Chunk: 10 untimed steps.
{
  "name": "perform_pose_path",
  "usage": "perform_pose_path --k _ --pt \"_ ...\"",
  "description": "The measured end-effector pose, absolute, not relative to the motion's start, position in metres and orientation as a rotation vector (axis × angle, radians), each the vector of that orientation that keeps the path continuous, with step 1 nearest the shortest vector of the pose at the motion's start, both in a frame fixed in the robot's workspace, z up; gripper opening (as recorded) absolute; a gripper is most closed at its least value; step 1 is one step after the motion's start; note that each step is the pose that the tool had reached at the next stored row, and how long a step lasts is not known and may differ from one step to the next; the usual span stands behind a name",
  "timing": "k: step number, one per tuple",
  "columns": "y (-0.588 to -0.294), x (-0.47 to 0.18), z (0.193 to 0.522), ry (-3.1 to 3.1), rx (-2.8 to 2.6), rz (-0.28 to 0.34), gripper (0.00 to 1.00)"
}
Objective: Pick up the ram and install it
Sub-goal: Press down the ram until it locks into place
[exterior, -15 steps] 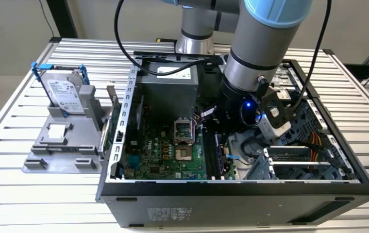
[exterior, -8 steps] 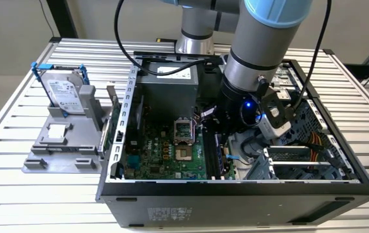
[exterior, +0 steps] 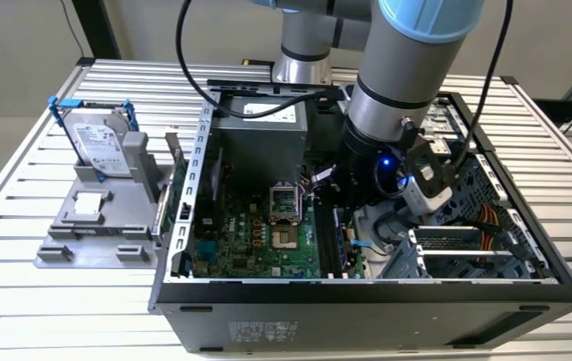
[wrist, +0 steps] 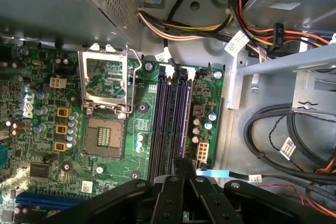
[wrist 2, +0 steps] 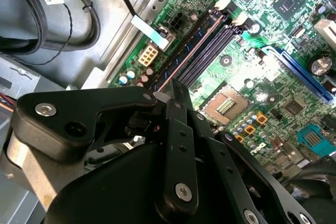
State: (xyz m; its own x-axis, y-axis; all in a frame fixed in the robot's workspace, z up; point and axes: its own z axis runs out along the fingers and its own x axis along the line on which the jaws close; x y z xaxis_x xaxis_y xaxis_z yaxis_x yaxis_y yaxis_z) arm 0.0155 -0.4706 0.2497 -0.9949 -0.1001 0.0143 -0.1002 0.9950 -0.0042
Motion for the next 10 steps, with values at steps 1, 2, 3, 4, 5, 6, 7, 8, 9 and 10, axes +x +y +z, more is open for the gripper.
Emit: perform_pose_path --k 1,2,3,4,5,6,7,8,9,10 --pt "-0.4706 0.0155 0.2497 -3.123 0.166 0.008 0.0" --pt "-0.4706 0.0155 0.2498 -3.123 0.175 0.008 0.0" --pt "-0.4706 0.0156 0.2497 -3.122 0.185 0.007 0.0" --pt "-0.4706 0.0155 0.2497 -3.122 0.194 0.007 0.0" --pt "-0.4706 0.0155 0.2497 -3.121 0.203 0.007 0.0" --pt "-0.4706 0.0155 0.2497 -3.121 0.212 0.007 0.0" --pt "-0.4706 0.0155 0.2497 -3.12 0.221 0.007 0.0" --pt "-0.4706 0.0155 0.2496 -3.119 0.228 0.007 0.0" --pt "-0.4706 0.0155 0.2496 -3.119 0.235 0.007 0.0" --pt "-0.4706 0.0155 0.2496 -3.119 0.241 0.007 0.0"
